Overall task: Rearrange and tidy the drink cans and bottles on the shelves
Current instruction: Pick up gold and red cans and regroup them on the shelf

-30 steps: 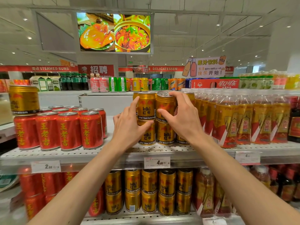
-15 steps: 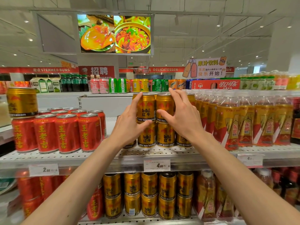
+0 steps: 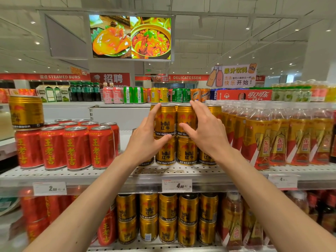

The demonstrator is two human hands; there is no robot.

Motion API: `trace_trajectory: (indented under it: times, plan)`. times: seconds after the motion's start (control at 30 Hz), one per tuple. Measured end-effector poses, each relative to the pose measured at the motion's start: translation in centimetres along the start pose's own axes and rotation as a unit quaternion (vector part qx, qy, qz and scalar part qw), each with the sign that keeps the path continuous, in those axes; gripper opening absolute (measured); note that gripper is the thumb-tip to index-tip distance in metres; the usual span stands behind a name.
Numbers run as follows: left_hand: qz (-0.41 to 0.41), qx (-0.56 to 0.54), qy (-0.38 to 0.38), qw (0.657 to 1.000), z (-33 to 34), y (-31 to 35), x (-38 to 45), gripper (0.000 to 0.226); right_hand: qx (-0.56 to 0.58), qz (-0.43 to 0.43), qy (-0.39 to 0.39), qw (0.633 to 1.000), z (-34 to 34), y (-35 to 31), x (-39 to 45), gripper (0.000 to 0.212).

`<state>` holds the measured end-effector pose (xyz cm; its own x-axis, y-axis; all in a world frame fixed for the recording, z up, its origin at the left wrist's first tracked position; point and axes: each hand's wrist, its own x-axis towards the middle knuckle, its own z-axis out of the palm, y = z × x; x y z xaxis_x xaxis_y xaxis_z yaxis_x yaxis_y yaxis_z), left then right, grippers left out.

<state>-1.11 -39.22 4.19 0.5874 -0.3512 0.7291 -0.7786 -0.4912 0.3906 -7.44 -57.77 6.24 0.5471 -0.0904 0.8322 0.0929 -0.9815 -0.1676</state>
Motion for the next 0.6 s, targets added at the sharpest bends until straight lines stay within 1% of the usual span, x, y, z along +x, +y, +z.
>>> trace_trajectory:
  times: [0.13,0.2,0.3,0.37,0.4,0.47,0.53,0.6]
  plan:
    - [0.004,0.01,-0.003,1.0,0.0,0.0,-0.3,0.099,0.015,0.009,-0.015,1.0,-0.3,-0.1,-0.5,0.079]
    - [0.007,0.022,0.0,1.0,0.1,0.0,-0.5,0.1,0.04,-0.004,-0.009,0.999,-0.2,0.1,-1.2,0.079]
    - [0.001,0.033,0.017,0.999,0.5,-0.1,-0.7,0.102,0.092,-0.03,0.031,0.995,-0.2,0.5,-2.8,0.071]
    - [-0.004,0.037,0.019,0.999,0.8,-0.2,-0.8,0.102,0.107,-0.031,0.074,0.991,-0.2,1.1,-4.0,0.057]
    - [-0.004,0.039,0.018,0.999,0.9,-0.3,-0.9,0.102,0.108,-0.02,0.093,0.99,-0.2,1.4,-4.6,0.048]
    - [-0.004,0.043,0.018,0.999,1.0,-0.4,-1.0,0.102,0.096,0.033,0.111,0.989,0.0,2.1,-5.7,0.037]
    - [-0.006,0.047,0.019,0.999,1.0,-0.4,-0.9,0.101,0.079,0.096,0.102,0.987,0.4,2.8,-6.4,0.037]
    - [-0.008,0.049,0.019,0.999,1.0,-0.3,-0.9,0.101,0.068,0.133,0.091,0.985,0.7,3.5,-6.6,0.042]
